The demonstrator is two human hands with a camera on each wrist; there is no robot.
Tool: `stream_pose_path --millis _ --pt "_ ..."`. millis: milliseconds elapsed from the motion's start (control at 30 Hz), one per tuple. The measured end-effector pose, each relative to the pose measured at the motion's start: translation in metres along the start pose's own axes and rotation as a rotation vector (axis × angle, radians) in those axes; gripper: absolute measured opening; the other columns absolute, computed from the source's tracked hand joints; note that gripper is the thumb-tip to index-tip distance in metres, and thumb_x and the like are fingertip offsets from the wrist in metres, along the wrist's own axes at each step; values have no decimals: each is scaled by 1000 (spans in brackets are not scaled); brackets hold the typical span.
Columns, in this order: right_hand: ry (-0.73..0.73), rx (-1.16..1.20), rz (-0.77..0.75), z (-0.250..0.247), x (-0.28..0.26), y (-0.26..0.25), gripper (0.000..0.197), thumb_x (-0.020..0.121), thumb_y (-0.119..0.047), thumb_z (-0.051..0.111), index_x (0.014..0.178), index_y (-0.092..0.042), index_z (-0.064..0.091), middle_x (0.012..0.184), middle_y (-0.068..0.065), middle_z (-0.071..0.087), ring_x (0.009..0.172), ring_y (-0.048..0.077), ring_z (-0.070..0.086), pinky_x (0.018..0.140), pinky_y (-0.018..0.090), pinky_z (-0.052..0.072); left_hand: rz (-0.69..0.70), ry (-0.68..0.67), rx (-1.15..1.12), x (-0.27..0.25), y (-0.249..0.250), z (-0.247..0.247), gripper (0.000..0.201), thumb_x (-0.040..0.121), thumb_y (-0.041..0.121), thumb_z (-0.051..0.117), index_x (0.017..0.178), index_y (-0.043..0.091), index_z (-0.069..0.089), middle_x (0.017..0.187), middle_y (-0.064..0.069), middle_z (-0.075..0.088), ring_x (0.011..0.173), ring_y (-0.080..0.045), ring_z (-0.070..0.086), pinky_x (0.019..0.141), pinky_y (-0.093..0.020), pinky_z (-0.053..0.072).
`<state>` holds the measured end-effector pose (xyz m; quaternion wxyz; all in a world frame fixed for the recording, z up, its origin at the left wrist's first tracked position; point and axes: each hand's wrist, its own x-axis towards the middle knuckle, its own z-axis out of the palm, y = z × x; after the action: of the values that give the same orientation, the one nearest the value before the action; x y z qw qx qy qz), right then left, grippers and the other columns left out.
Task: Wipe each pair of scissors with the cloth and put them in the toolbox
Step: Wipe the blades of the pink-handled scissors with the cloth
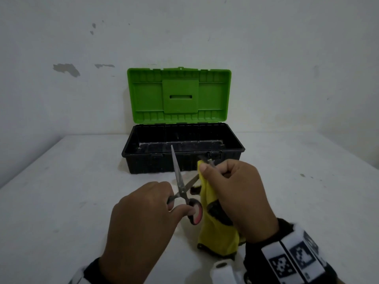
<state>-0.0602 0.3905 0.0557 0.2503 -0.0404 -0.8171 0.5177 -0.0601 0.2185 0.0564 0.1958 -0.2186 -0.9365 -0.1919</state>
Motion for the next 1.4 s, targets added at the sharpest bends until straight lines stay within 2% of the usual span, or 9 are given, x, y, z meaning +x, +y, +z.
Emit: stream_pose_path --millis 100,233,433,533,667,800,900,1133,1400 --pt "-44 -16 -11 1 -3 -4 33 85 -41 72 65 -16 66 62 2 64 55 5 57 54 16 49 28 16 -28 0 1 -3 61 53 63 78 55 30 26 46 13 22 41 -1 10 46 -9 8" --pt "88 -17 -4 -4 10 2 39 85 -39 74 59 -13 63 52 -2 57 48 4 51 49 17 44 31 -3 -36 0 3 -7 61 52 59 80 54 29 27 46 13 25 41 -2 14 45 -10 10" --pt "-7 5 -32 -1 1 -3 35 85 -38 74 61 -14 63 55 -2 59 49 3 51 49 14 43 22 -5 -60 -1 1 -9 57 56 63 75 53 29 28 46 12 24 41 -1 17 44 -11 13" --pt "87 11 -26 -10 15 4 43 85 -38 74 56 -10 60 49 -1 52 45 6 47 47 21 43 -6 -21 -96 -4 -2 -7 57 56 64 72 52 29 27 44 11 27 39 -5 24 40 -15 21" --pt "141 136 33 -22 26 14 46 87 -39 73 57 -6 61 54 18 55 49 18 51 54 34 48 -150 18 -276 -5 -9 -2 61 49 68 77 47 21 38 40 6 37 41 -12 36 39 -19 31" --pt "-18 309 56 -31 20 12 31 81 -38 73 66 -11 67 59 8 62 55 20 57 57 34 52 -280 -46 -536 -1 -10 -7 57 41 63 82 48 17 49 40 7 37 41 -7 35 42 -16 35" --pt "-210 303 -26 -28 6 8 20 77 -32 74 67 -16 68 58 -2 65 53 11 59 54 23 49 -302 -76 -650 2 -11 -7 58 39 61 83 49 14 50 42 7 35 41 -6 30 40 -15 30" --pt "-382 401 0 -13 -7 4 19 73 -25 76 69 -10 66 57 -1 66 48 8 59 48 18 46 -281 -167 -782 5 -1 -9 49 40 55 85 52 16 58 45 8 37 44 -5 31 41 -15 29" --pt "-182 380 -52 -13 -4 5 20 74 -29 76 65 -15 66 58 4 67 50 12 59 49 21 48 -229 -136 -751 2 -1 -10 51 43 57 84 50 17 54 47 7 34 46 -8 29 43 -17 28"
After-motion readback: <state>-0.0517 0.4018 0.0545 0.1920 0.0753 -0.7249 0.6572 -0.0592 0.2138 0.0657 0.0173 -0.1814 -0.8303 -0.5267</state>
